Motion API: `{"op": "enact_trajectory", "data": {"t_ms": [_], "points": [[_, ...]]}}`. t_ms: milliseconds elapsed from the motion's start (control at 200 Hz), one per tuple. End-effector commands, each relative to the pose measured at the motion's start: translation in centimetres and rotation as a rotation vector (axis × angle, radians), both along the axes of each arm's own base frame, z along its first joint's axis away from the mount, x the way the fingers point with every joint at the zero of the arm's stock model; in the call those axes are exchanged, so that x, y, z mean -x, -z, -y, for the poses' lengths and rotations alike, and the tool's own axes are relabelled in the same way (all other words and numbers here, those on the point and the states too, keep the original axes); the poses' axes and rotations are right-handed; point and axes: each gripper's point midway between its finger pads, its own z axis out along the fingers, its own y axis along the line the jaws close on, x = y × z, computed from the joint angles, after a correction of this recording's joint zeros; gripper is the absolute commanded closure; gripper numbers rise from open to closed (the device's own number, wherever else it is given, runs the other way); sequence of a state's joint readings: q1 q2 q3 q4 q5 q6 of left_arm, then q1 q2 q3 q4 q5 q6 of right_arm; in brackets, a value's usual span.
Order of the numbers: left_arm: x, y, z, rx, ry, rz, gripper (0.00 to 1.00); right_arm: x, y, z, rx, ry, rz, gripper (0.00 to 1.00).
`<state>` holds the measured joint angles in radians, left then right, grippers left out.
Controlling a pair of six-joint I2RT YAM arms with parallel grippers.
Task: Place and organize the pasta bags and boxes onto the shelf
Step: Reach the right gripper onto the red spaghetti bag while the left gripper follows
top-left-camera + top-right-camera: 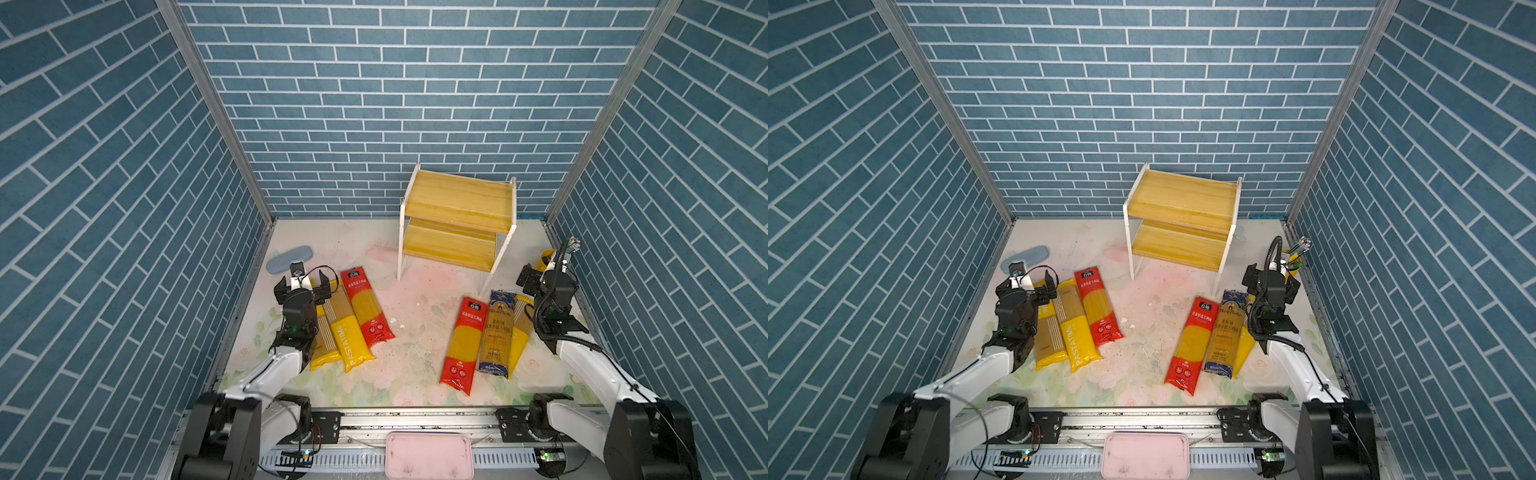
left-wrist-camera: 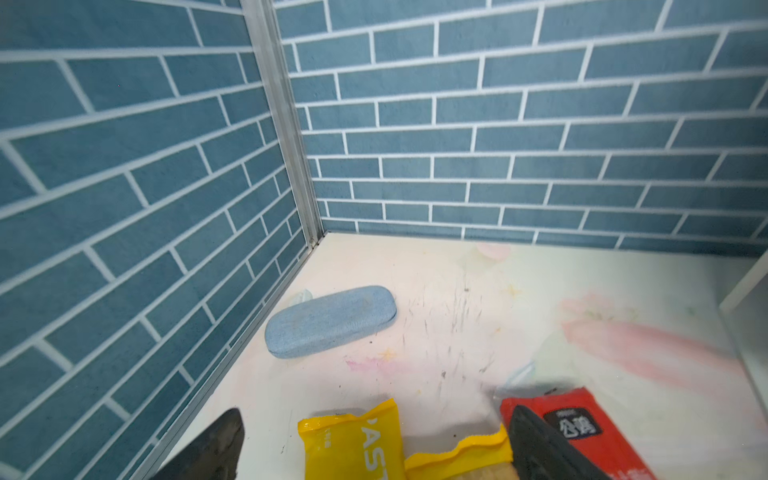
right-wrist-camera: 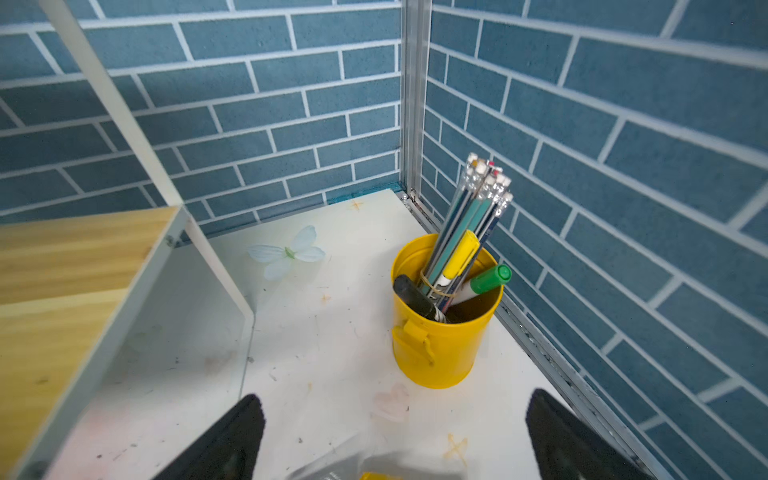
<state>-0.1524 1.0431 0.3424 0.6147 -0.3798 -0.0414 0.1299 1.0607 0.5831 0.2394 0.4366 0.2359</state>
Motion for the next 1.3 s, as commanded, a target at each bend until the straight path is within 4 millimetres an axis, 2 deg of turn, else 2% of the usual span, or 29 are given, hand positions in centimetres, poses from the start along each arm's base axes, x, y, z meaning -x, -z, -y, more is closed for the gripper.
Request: {"op": "enact_trajectory", "data": {"t_ms": [0, 80, 140, 240, 355, 455, 470, 490, 550, 645, 785, 880, 1050, 1155, 1295], "points": [[1.7, -0.6, -1.2, 0.152, -0.114, -0.041, 0.0, 2.8, -0.4, 0.4, -0.041, 0.107, -0.155, 0.01], [2.7, -1.3, -1.5, 0.262, -0.163, -0.09, 0.0, 4.2, -0.9, 0.1, -0.192, 0.145, -0.162, 0.01], [3.4, -1.6, -1.3, 0.309, -0.169, -0.161, 0.0, 4.1, -1.2, -1.6, -0.297, 0.03, -0.157, 0.01], [4.3, -1.5, -0.8, 0.458, -0.181, -0.205, 0.0, 4.5, -2.1, -3.8, -0.419, -0.087, -0.134, 0.13], [4.1, -2.1, 1.7, 0.554, 0.018, -0.217, 0.01, 5.6, -2.0, -5.1, -0.481, -0.124, -0.187, 0.23], [4.6, -1.5, 3.1, 0.555, 0.079, -0.315, 0.08, 6.7, -0.7, -5.9, -0.48, -0.128, -0.277, 0.25], [4.4, -2.2, 3.4, 0.559, 0.099, -0.313, 0.1, 6.8, -0.5, -6.2, -0.481, -0.134, -0.291, 0.26], [4.4, -2.2, 3.8, 0.565, 0.116, -0.327, 0.11, 7.0, -0.1, -6.4, -0.484, -0.138, -0.313, 0.26], [4.4, -2.0, 5.0, 0.586, 0.169, -0.362, 0.17, 7.5, 0.9, -7.7, -0.497, -0.162, -0.371, 0.28], [4.6, -1.8, 7.1, 0.559, 0.217, -0.392, 0.19, 8.3, 2.2, -10.0, -0.488, -0.205, -0.43, 0.29], [5.6, -2.0, 11.6, 0.411, 0.308, -0.436, 0.19, 9.8, 3.8, -12.9, -0.453, -0.247, -0.501, 0.3], [6.6, -1.2, 15.9, 0.331, 0.41, -0.49, 0.2, 10.7, 4.6, -14.6, -0.431, -0.279, -0.525, 0.3], [9.0, 1.4, 24.0, 0.299, 0.598, -0.575, 0.22, 13.3, 9.1, -17.4, -0.418, -0.32, -0.667, 0.31], [10.5, 3.1, 27.2, 0.28, 0.657, -0.607, 0.22, 14.7, 10.1, -18.0, -0.38, -0.327, -0.708, 0.3], [11.9, 4.9, 30.3, 0.275, 0.735, -0.667, 0.22, 16.8, 11.7, -17.8, -0.364, -0.343, -0.818, 0.3]]}}
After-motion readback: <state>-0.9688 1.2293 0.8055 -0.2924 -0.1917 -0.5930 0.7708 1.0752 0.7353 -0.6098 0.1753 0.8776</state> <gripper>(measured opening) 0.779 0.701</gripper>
